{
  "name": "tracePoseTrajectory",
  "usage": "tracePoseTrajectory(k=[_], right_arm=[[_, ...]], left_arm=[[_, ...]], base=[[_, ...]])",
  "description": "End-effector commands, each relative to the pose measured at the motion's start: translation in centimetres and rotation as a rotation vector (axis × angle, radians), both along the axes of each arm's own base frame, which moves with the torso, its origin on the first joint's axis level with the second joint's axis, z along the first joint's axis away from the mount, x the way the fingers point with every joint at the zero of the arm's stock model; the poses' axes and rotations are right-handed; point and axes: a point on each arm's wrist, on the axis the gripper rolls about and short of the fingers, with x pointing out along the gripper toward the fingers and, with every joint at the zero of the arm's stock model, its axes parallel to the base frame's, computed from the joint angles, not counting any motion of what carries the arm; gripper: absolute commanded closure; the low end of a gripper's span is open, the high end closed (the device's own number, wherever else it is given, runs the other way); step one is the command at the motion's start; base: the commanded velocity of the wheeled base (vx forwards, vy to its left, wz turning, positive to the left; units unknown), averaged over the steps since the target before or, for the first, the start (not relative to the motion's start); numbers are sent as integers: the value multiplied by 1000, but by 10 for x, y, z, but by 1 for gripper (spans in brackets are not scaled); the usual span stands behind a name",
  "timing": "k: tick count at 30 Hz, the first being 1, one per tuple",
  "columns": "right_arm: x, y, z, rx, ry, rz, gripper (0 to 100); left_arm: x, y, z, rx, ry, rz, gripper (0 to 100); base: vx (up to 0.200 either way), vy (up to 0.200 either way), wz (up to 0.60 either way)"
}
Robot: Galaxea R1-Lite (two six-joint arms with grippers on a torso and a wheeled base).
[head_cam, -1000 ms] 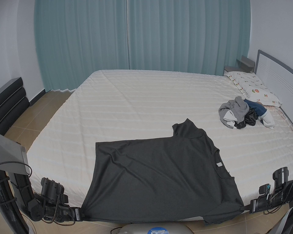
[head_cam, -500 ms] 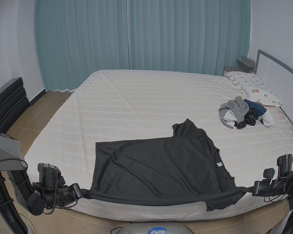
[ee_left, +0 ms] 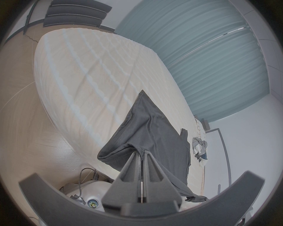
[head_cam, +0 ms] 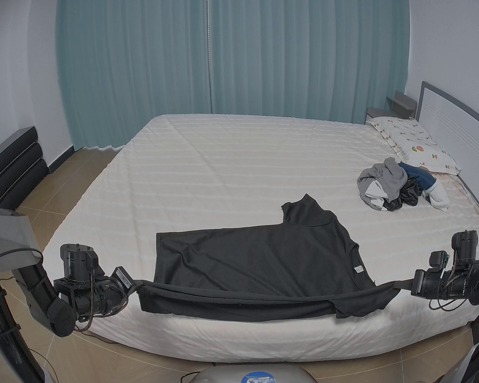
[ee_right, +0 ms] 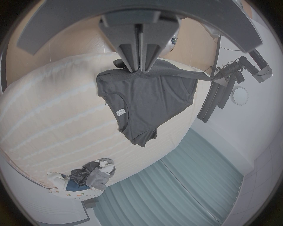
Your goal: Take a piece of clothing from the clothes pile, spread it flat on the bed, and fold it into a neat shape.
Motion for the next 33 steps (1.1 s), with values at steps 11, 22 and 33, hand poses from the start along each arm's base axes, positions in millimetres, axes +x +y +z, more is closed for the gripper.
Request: tracePoseTrajectory(k=[11, 22, 33], right_arm=[[38, 1, -17, 2, 44, 23, 100], [86, 10, -35, 1, 75, -7, 100], [117, 21, -48, -39, 68, -19, 100]], left_arm=[[23, 2, -15, 3, 12, 23, 100], [48, 0, -34, 5, 24, 27, 100], [70, -1, -52, 49, 22, 86, 100]], base=[[0, 0, 0], [0, 0, 0], [0, 0, 0]])
